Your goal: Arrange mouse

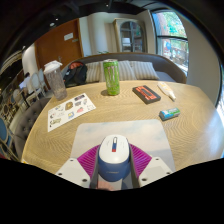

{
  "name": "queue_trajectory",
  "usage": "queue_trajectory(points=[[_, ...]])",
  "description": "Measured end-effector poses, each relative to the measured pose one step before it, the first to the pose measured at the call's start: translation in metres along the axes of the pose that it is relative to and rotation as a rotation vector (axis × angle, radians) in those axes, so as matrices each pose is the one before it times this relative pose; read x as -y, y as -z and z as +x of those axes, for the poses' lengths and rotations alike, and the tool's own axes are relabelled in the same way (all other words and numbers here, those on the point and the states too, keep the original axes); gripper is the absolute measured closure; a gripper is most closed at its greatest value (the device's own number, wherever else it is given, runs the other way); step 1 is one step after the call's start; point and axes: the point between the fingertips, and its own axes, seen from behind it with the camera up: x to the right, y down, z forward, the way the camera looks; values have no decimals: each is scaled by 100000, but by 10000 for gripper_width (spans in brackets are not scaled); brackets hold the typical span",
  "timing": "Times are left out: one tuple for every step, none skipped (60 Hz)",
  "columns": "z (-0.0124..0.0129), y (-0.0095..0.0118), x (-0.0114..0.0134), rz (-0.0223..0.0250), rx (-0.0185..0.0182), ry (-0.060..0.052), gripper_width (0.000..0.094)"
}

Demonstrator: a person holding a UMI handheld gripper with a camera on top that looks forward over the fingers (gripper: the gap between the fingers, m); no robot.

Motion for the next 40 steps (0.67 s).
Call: queue_trajectory(points=[[-21,-59,-326,-1171,10,-571,443],[-39,0,113,387,86,-127,429],[-18,28,66,-55,49,29,416],[1,42,-155,-1138,-80,-50,405],[36,44,-195,-1453,-361,-44,396],[39,74,17,-1233,-374,-13,375],[4,105,-38,-834,-605,-116,333],[45,83,-85,-1369,-702,30,276],[101,96,-155,-1483,-991,102,203],[105,131,-195,-1450,-1243,249,74],[145,194,-214,-1374,-1452,303,75],[168,214,-124,-898,-1757,261,88],[63,310,-140,-714,-1247,760,98],[-3,349,-105,-479,-718,735,103],[-32,329,37,221,-997,710,103],[-74,386,-7,182,-865,880,101],[-100,397,12,352,-816,606,100],[-150,415,-11,304,-727,195,101],[-173,399,-28,-303,-690,-175,99],[-189,483,-122,-33,-525,-273,99],[-250,470,-126,-93,-348,-524,100],[-281,501,-188,-192,-235,-606,100],[-311,512,-202,-215,-216,-656,100],[-314,507,-216,-228,-241,-668,99],[-302,534,-202,-245,-362,-630,98],[-268,507,-229,-197,-500,-641,99],[-261,472,-172,-147,-800,-608,98],[-294,538,-263,-30,-798,-617,94],[-223,548,-258,-28,-712,-594,94],[-232,533,-290,-11,-699,-576,93],[-264,541,-292,12,-673,-566,90],[-247,551,-316,28,-651,-681,88],[-174,480,-230,-103,-694,-794,84],[-241,519,-325,145,-669,-884,85],[-208,489,-338,195,-580,-1008,86],[-231,516,-369,89,-532,-1096,85],[-205,477,-388,-50,-520,-1232,85],[-205,459,-410,-115,-391,-1302,84],[-150,456,-404,-349,-203,-1328,84],[-104,506,-423,-16,-143,-1301,86]])
